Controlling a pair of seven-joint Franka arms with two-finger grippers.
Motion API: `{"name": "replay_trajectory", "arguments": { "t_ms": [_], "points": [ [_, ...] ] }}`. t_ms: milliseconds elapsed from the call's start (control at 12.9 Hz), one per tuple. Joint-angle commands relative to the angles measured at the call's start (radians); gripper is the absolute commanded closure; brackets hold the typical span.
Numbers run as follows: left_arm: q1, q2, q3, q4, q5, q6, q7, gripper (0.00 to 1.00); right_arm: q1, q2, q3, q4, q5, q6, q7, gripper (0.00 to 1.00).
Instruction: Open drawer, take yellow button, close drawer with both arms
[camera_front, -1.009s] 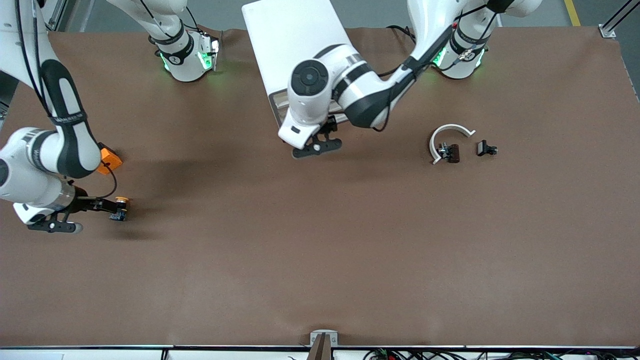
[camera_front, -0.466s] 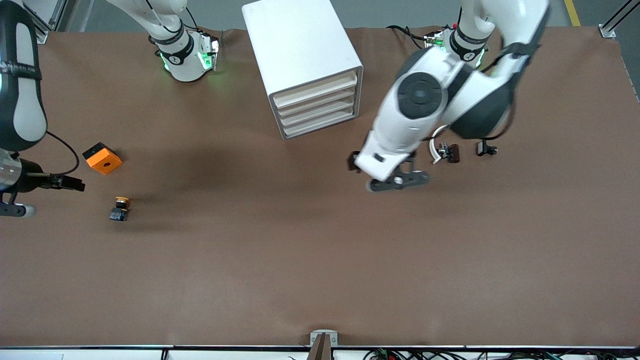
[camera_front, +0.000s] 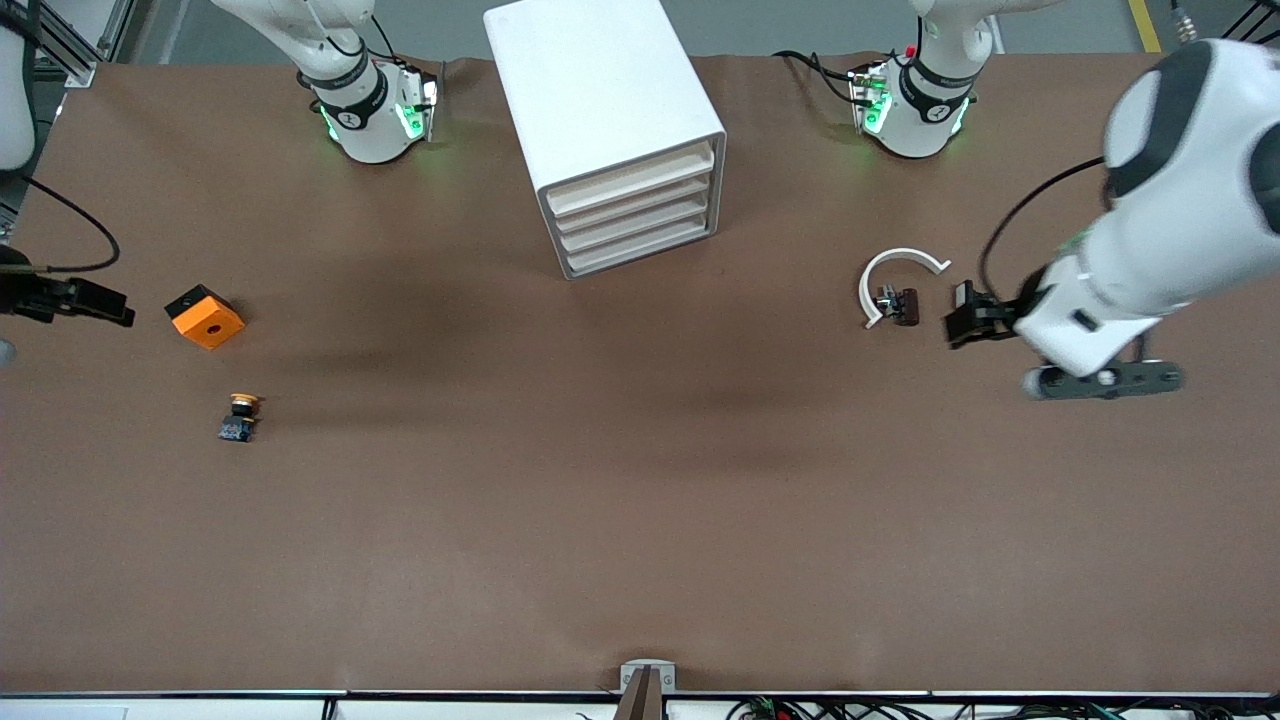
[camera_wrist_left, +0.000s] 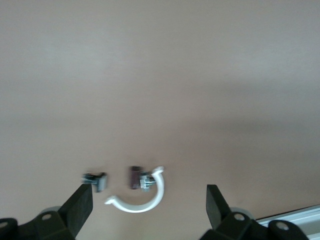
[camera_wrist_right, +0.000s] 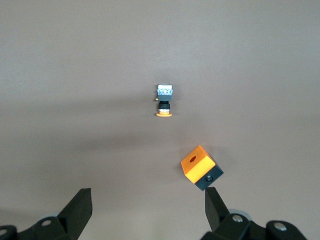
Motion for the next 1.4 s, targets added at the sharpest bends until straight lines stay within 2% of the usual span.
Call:
{"name": "replay_trajectory", "arguments": {
  "t_ms": [0,155,388,699,932,1242,1320],
  "points": [
    [0.109,-0.118,-0.015,-0.097,-0.018,0.012,0.122,0.0,0.021,-0.057,0.001,-0.018,-0.006,-0.01,-0.008,0.0],
    [0.191,-0.158,-0.015,-0.099,-0.024,0.012,0.23,0.0,0.044,-0.06,-0.001,-0.017,-0.008,-0.012,0.003,0.0],
    [0.296,-0.224,-0.011,-0.099,-0.099,0.01,0.351,0.0,0.044,-0.057,-0.001,-0.017,-0.006,-0.003,0.014,0.0],
    [0.263,-0.253,0.004,-0.096,-0.098,0.013,0.353,0.0,0.074,-0.052,-0.001,0.031,-0.003,-0.013,0.045,0.0],
    [0.006,-0.252,0.247,-0.099,-0.093,0.012,0.345,0.0,0.079,-0.045,-0.005,0.167,-0.006,-0.137,0.048,0.0],
    [-0.217,-0.249,0.459,-0.097,-0.088,0.012,0.336,0.0,0.087,-0.048,-0.001,0.206,0.003,-0.234,0.095,0.0],
    [-0.227,-0.246,0.47,-0.097,-0.087,0.012,0.335,0.0,0.093,-0.054,0.001,0.2,0.002,-0.243,0.094,0.0]
  ]
}}
